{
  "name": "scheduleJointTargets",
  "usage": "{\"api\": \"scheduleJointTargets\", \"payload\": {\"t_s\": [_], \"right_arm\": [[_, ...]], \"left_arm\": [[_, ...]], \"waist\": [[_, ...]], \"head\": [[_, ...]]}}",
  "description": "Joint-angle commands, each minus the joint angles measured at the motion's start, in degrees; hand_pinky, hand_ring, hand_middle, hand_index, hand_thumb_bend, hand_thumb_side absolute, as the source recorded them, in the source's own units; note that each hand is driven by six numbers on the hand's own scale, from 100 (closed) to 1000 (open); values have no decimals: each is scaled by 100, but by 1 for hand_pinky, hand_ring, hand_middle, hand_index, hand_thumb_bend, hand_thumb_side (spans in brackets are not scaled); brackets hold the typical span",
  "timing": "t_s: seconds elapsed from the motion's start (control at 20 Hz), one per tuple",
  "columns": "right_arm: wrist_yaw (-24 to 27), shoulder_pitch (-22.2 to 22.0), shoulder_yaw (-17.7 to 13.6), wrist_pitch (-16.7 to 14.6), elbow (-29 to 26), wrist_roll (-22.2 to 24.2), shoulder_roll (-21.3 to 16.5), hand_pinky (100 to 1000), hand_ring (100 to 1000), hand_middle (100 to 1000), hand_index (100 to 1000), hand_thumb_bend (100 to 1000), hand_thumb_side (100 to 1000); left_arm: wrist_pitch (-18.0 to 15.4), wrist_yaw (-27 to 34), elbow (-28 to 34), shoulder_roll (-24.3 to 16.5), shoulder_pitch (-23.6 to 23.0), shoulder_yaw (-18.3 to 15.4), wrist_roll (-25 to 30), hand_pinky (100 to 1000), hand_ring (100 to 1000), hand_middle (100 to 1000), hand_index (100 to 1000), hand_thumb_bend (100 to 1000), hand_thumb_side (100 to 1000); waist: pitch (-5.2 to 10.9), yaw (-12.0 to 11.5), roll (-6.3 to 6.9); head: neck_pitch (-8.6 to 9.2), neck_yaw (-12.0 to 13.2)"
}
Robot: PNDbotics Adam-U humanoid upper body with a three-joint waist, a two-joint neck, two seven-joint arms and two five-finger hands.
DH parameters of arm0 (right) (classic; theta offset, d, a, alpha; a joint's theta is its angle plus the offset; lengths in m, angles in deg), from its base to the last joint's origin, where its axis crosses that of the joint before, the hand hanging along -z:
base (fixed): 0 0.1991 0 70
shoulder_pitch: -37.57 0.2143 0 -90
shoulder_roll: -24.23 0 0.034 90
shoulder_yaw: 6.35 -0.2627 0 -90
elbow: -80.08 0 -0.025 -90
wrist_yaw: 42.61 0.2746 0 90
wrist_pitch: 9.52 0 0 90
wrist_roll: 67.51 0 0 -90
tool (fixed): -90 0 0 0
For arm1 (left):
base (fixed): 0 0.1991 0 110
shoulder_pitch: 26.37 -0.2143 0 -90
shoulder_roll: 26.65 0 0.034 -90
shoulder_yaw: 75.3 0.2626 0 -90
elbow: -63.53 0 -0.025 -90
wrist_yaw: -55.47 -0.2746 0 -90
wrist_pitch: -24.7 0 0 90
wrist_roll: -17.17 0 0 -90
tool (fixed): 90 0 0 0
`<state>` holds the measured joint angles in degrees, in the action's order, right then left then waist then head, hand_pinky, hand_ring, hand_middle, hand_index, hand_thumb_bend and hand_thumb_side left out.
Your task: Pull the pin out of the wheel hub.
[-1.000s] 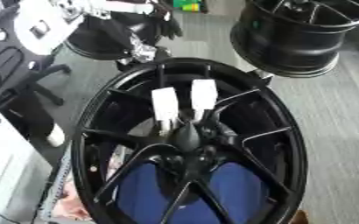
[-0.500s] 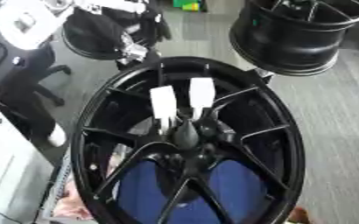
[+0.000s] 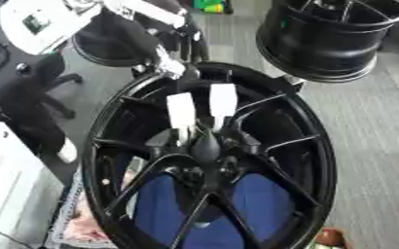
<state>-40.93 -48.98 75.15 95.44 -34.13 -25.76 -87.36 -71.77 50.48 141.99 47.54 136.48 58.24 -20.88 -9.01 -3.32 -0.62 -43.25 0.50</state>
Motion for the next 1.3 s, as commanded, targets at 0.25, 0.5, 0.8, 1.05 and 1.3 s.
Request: {"api": "scheduleJointTargets", "payload": {"t_s": [0.25,0.5,0.8,1.05,1.3], "right_arm": [[5,-1,-91,349,-38,-371,-98,856,700,595,738,100,216],[7,-31,-88,346,-38,-371,-86,856,700,595,738,100,216],[10,-70,-127,328,-38,-371,-55,856,698,593,736,100,223],[16,-80,-138,312,-38,-371,-36,856,697,592,736,100,230],[31,-95,-159,296,-38,-371,3,857,696,591,735,100,237]], "left_arm": [[174,-100,115,-171,105,64,1,794,767,721,861,277,687],[189,-531,144,-235,-2,24,1,806,782,738,861,367,659],[227,-973,77,-280,-132,30,1,820,795,744,859,478,714],[383,-961,0,-233,-193,81,1,813,795,743,858,503,749],[563,-1027,-46,-208,-260,132,1,804,794,740,852,554,763]], "waist": [[174,-25,-18],[226,-49,-18],[248,-58,-22],[252,-53,-25],[247,-41,-27]], "head": [[-78,-40],[-86,-53],[-87,-40],[-87,-23],[-87,-1]]}}
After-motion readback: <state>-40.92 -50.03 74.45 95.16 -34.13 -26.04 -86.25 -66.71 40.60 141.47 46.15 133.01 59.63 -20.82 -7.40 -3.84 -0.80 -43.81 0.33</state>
